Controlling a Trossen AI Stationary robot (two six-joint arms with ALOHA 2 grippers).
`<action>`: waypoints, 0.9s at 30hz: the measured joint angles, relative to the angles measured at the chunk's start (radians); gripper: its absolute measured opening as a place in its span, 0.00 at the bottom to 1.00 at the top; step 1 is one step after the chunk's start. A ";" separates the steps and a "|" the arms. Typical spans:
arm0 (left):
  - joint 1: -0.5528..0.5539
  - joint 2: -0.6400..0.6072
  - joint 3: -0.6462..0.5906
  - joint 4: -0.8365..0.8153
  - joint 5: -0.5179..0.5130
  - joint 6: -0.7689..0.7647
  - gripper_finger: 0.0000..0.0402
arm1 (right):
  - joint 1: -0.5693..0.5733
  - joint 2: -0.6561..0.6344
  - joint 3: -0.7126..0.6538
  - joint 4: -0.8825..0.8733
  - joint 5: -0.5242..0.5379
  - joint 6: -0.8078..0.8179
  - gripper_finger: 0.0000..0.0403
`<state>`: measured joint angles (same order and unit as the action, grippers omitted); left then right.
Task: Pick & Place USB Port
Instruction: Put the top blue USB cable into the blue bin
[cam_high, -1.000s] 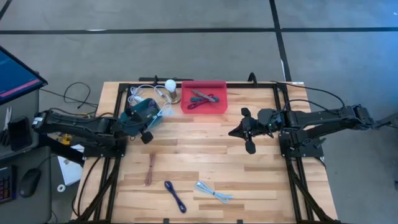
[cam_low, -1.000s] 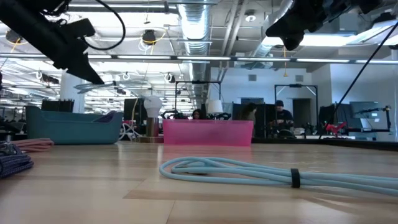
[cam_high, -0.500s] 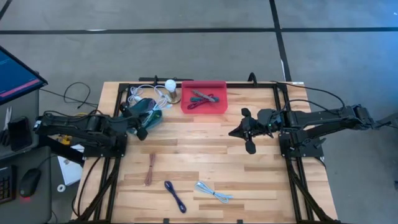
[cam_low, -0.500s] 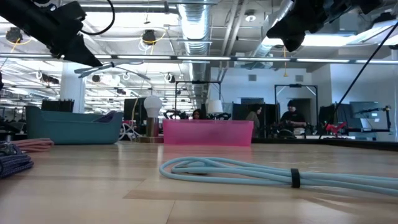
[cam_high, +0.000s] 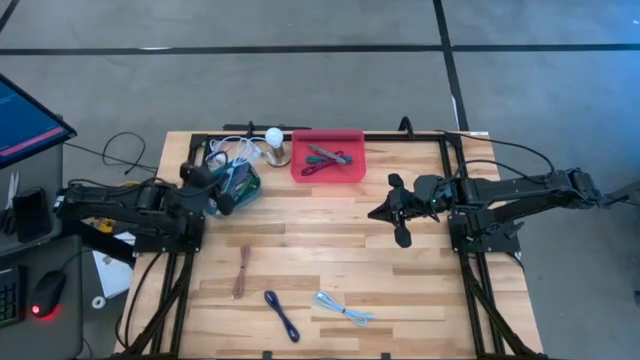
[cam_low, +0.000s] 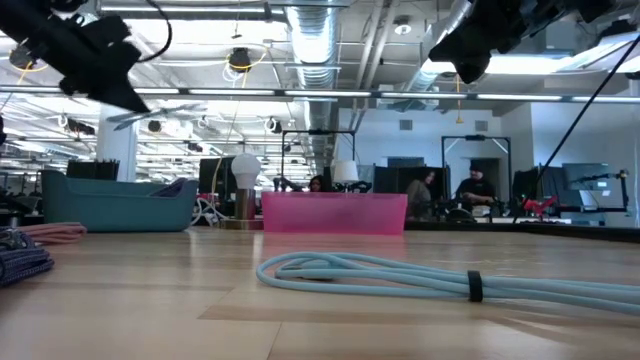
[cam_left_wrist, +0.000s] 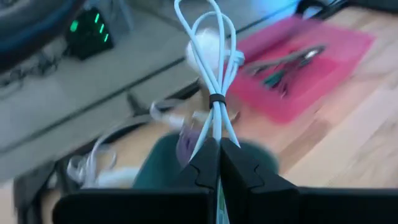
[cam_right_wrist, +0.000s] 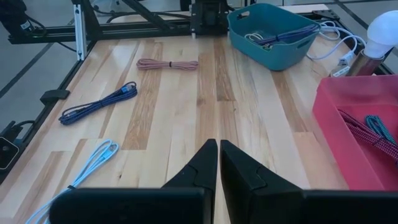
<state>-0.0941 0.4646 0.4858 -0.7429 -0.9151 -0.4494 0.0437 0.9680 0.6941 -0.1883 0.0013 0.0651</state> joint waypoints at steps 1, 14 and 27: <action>0.002 0.001 0.000 -0.040 0.002 -0.052 0.01 | 0.000 0.000 0.000 0.000 0.000 0.000 0.03; 0.004 0.116 -0.019 -0.108 0.048 -0.340 0.01 | 0.000 0.000 0.000 0.000 0.000 -0.004 0.03; 0.087 0.271 -0.083 -0.101 0.057 -0.508 0.01 | 0.000 0.000 0.000 0.000 0.000 -0.004 0.03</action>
<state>-0.0071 0.7359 0.4030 -0.8439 -0.8576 -0.9574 0.0435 0.9678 0.6941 -0.1879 0.0013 0.0608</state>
